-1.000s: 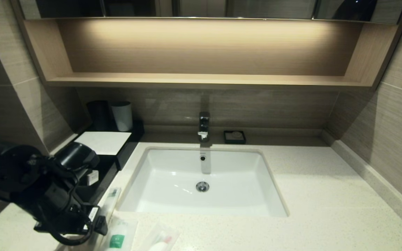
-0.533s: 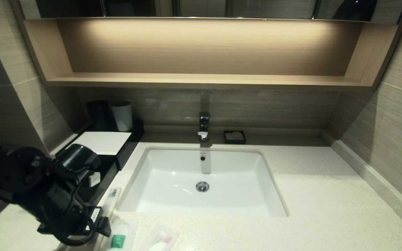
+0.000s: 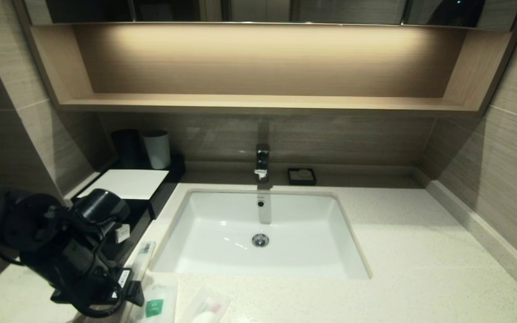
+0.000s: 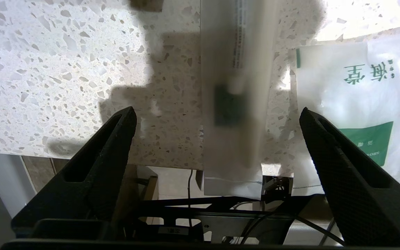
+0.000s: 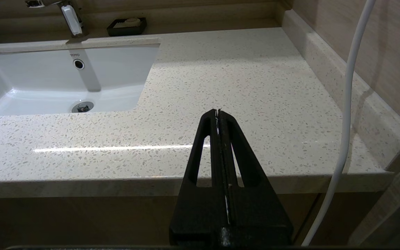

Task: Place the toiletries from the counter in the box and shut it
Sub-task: Pick up the bathroom toiletry

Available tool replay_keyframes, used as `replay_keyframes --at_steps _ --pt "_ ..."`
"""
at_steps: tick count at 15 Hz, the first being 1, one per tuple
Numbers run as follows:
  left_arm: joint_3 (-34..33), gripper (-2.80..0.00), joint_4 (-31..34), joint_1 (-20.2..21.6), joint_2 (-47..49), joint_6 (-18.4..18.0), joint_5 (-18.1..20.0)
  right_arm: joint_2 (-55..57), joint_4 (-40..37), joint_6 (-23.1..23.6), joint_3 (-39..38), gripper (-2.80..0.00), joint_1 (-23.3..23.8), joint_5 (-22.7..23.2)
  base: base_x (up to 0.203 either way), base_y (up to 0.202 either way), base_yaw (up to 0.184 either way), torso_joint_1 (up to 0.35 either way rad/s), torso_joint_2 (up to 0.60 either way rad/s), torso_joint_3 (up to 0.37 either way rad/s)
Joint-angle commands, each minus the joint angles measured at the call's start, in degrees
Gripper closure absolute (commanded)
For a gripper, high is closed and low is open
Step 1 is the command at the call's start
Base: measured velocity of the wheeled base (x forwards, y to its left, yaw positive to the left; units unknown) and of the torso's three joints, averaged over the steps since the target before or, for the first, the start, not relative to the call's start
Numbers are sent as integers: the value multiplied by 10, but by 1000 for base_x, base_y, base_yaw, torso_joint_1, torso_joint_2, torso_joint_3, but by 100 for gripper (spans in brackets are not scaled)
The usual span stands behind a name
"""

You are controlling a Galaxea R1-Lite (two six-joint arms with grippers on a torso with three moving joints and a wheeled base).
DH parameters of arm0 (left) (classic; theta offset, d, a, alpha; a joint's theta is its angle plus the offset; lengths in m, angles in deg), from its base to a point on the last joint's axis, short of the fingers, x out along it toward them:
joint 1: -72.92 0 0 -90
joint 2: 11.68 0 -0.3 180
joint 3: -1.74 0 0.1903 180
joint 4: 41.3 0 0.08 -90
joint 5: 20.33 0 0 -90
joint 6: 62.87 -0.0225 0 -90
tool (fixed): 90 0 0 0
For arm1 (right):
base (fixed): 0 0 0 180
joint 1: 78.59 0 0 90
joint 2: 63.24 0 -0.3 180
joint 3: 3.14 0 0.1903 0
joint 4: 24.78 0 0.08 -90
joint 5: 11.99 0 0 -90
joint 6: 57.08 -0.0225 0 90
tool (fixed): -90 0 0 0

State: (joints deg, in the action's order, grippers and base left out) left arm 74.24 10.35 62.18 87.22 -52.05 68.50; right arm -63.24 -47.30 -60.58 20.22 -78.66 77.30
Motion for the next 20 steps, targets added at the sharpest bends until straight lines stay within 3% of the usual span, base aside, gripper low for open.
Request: replay_keyframes --at_steps 1,12,13,20 --pt "-2 -280 2 0 0 1 2 1 0 0 0 0 0 0 0 0 0 0 0 0" --pt "-23 -280 -18 16 3 -4 34 1 0 0 0 0 0 -1 0 0 0 0 0 0" --pt "-24 0 -18 17 3 -5 35 1 0 0 0 0 0 0 0 0 0 0 0 0" --pt "-38 0 -31 21 6 -9 41 1 0 0 0 0 0 0 0 0 0 0 0 0"
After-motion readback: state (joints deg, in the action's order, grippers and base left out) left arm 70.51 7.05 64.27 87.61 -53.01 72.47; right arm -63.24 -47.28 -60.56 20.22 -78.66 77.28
